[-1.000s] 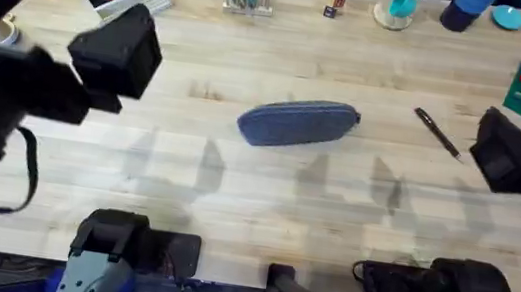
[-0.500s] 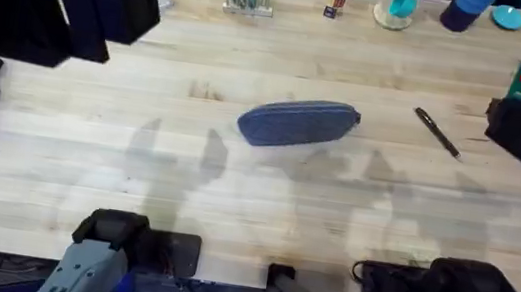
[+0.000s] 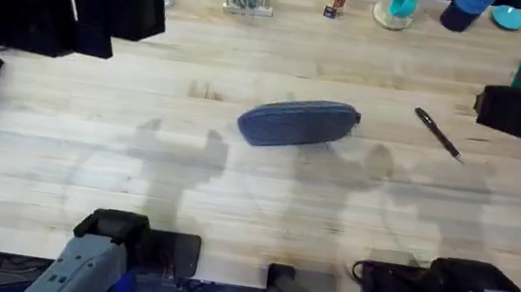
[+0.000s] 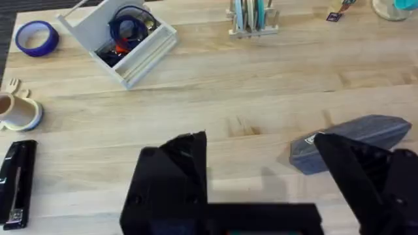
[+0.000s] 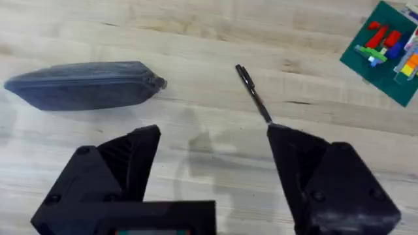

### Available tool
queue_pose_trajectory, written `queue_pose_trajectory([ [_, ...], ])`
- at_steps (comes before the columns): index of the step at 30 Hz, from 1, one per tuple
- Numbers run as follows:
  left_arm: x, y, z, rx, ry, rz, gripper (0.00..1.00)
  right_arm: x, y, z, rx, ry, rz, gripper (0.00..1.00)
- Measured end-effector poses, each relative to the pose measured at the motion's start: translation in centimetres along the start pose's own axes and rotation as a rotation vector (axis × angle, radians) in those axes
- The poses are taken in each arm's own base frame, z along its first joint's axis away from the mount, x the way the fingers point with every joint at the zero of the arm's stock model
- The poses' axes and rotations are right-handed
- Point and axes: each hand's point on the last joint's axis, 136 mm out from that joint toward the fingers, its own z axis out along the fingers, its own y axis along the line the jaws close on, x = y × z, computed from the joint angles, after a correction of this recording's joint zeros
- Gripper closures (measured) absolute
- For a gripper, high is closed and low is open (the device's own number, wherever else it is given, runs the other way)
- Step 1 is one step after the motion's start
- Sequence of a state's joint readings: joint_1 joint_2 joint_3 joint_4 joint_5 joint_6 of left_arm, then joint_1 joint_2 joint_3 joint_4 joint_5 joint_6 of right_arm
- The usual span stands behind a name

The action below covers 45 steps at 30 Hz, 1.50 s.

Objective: Unzip the bag, pick up the pens from the table one at a time and place them inside, then zip the bag closed.

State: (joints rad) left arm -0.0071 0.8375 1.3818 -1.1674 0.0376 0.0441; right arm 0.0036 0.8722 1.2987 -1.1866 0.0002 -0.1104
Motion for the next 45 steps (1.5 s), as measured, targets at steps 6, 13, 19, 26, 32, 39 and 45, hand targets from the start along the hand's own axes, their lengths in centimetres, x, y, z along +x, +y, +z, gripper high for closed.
queue_pose_trajectory([
  [6,0.7,0.0,-0.1,0.001,0.026,-0.001,0.008,0.0,0.0,0.0,0.0,0.0,-0.002,0.005],
  [13,1.4,-0.9,-0.2,0.053,0.054,0.07,0.007,0.0,0.0,0.0,0.0,0.0,-0.002,0.005],
  [19,2.2,-3.5,-0.6,0.214,0.056,0.269,0.007,0.0,0.0,0.0,0.0,0.0,-0.002,0.005],
  [26,2.4,-4.6,-0.8,0.283,0.04,0.383,0.008,0.0,0.0,0.0,0.0,0.0,-0.002,0.005],
  [32,3.5,-4.8,-1.0,0.308,0.078,0.409,0.008,0.0,0.0,0.0,0.0,0.0,-0.002,0.005],
  [39,3.7,-5.0,-1.1,0.318,0.079,0.428,0.008,0.0,0.0,0.0,0.0,0.0,-0.002,0.005],
  [45,3.7,-5.9,-1.4,0.377,0.051,0.515,0.008,0.0,0.0,0.0,0.0,0.0,-0.003,0.005],
])
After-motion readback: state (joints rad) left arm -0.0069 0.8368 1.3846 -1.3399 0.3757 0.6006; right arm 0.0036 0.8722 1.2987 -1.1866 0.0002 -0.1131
